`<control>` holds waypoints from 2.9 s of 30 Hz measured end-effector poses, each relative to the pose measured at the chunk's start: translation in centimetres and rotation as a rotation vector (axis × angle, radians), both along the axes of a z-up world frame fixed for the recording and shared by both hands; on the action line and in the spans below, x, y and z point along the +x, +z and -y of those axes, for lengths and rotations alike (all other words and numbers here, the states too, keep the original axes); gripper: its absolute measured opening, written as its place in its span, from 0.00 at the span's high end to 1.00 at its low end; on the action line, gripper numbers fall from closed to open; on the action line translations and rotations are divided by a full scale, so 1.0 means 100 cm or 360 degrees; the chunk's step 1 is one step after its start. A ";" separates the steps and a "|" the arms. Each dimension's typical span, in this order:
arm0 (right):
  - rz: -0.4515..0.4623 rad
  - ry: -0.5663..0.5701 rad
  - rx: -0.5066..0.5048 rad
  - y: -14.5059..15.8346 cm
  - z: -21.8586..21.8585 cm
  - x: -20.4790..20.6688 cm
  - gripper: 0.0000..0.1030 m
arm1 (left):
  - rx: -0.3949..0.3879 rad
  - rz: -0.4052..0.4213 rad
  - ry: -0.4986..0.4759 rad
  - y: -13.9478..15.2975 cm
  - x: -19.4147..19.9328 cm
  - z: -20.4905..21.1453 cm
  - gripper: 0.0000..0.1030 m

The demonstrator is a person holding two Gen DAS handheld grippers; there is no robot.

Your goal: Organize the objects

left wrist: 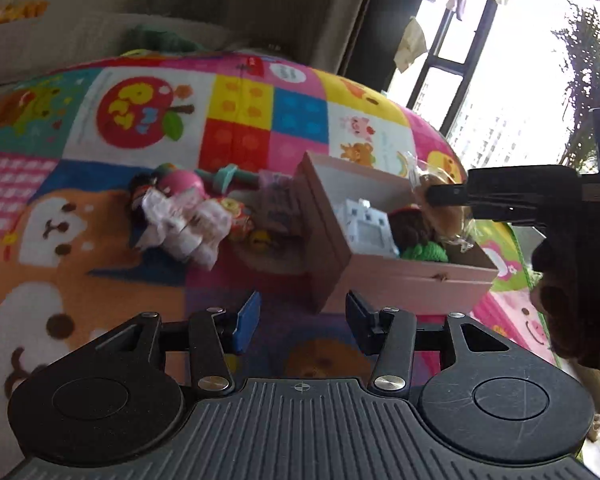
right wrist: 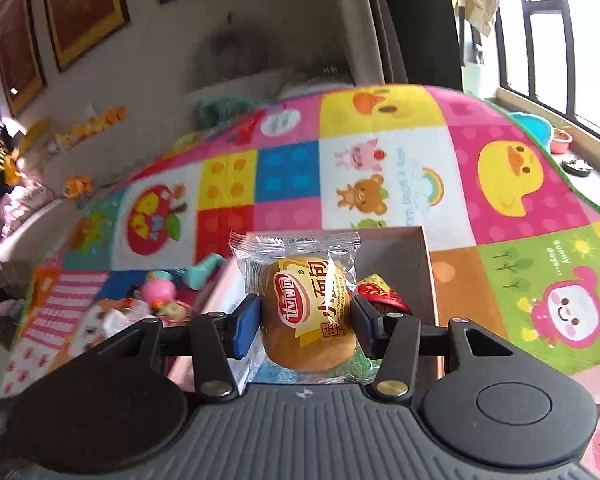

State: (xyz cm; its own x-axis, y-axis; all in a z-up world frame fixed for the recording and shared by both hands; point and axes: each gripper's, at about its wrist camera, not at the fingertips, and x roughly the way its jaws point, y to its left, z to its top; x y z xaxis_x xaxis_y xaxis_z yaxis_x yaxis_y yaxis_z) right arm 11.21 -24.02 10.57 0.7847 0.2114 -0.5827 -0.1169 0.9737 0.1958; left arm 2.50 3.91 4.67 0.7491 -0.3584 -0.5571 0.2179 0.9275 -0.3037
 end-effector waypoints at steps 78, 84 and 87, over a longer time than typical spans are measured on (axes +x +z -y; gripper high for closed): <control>-0.0007 0.0272 -0.0172 -0.049 -0.059 -0.142 0.18 | 0.0021 -0.0466 0.0382 -0.015 0.246 -0.069 0.63; -0.0045 0.0158 -0.0150 -0.060 -0.029 -0.136 0.18 | 0.0069 -0.0529 0.0059 -0.018 0.184 -0.043 0.66; -0.0055 0.0115 -0.0135 -0.064 -0.021 -0.132 0.18 | 0.0057 -0.0548 -0.0037 -0.020 0.138 -0.035 0.66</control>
State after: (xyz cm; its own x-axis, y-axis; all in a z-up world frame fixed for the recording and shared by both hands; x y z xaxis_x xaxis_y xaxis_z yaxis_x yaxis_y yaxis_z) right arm -1.94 -21.87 4.15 0.7483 0.2158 -0.6273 -0.1822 0.9761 0.1184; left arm 16.32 7.37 2.68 0.5069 -0.3489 -0.7883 0.1293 0.9349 -0.3306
